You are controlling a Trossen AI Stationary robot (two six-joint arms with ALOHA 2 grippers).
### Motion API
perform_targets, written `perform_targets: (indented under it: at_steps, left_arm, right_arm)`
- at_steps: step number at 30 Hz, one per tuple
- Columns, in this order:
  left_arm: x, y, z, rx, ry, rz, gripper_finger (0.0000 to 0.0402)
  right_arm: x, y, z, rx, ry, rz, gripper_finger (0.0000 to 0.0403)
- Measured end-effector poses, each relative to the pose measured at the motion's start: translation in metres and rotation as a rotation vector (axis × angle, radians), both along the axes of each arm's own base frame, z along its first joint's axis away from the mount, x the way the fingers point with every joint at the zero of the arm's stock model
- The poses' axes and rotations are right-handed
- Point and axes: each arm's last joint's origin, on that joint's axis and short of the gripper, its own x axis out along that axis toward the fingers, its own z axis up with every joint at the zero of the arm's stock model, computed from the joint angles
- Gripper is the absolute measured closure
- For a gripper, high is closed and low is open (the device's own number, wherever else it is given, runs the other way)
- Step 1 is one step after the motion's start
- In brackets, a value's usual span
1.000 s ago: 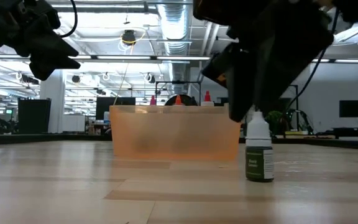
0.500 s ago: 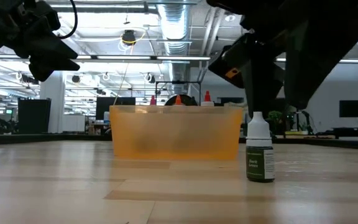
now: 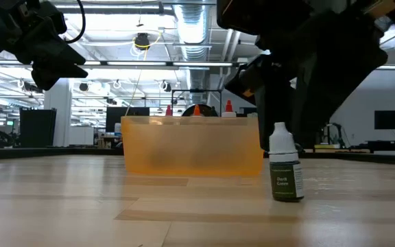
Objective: Pick & Place food coloring
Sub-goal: Put the small dark green food coloring bottle into the bin
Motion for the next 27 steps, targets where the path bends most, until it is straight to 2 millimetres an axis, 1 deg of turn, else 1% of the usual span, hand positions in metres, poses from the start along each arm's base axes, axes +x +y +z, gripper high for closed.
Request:
perform_targets:
  at_steps: [5, 9, 19, 27]
  left_arm:
    - [0.0001, -0.0005, 0.0, -0.006, 0.001, -0.016, 0.0242]
    - [0.0001, -0.0005, 0.0, -0.006, 0.0, -0.016, 0.0242]
    - [0.0001, -0.0005, 0.0, -0.006, 0.0, -0.016, 0.0242]
    - [0.0001, -0.0005, 0.0, -0.007, -0.001, -0.016, 0.0242]
  right_arm:
    - [-0.0001, 0.0001, -0.0004, 0.0, 0.002, 0.002, 0.0268]
    - [0.0007, 0.0007, -0.0066, -0.002, 0.015, 0.002, 0.0266]
    - [0.0012, 0.001, -0.0062, 0.003, 0.008, -0.005, 0.0246]
    - [0.0045, 0.0024, -0.0045, 0.019, -0.03, -0.005, 0.0248]
